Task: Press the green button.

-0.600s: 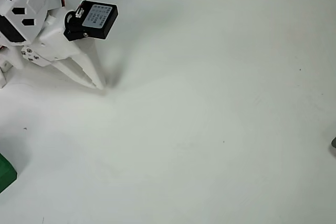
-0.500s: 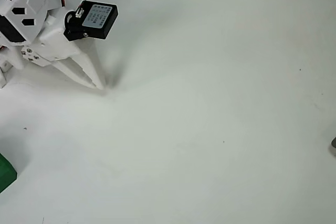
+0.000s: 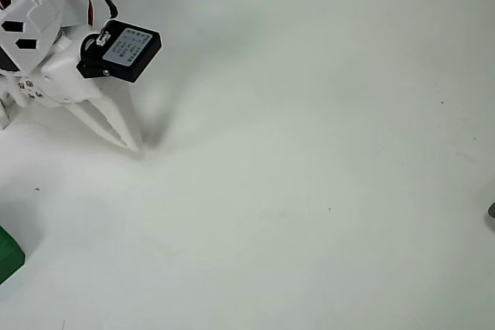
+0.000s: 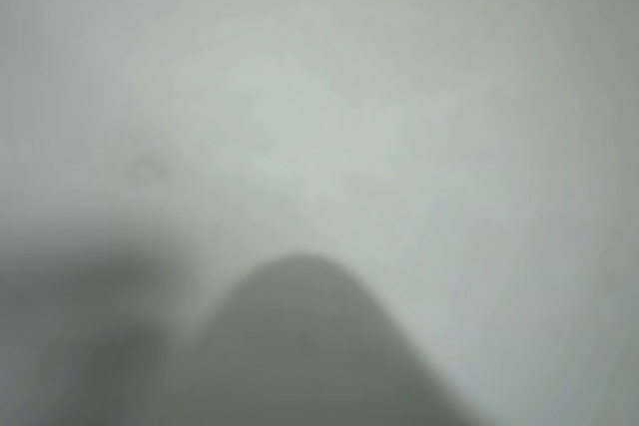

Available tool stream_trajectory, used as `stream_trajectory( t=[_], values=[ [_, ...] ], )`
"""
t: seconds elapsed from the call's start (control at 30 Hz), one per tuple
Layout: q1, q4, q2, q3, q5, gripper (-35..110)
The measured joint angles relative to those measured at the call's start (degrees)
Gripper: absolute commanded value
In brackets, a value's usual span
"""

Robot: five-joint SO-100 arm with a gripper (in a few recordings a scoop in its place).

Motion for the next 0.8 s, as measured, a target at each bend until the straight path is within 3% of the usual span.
stream_trajectory(
  t=[0.5,0.8],
  values=[
    [-5.7,0.2,-0.1,-0.2,4.5,0],
    [-6.3,7.7,-3.6,-13.2,4.7,0]
  ],
)
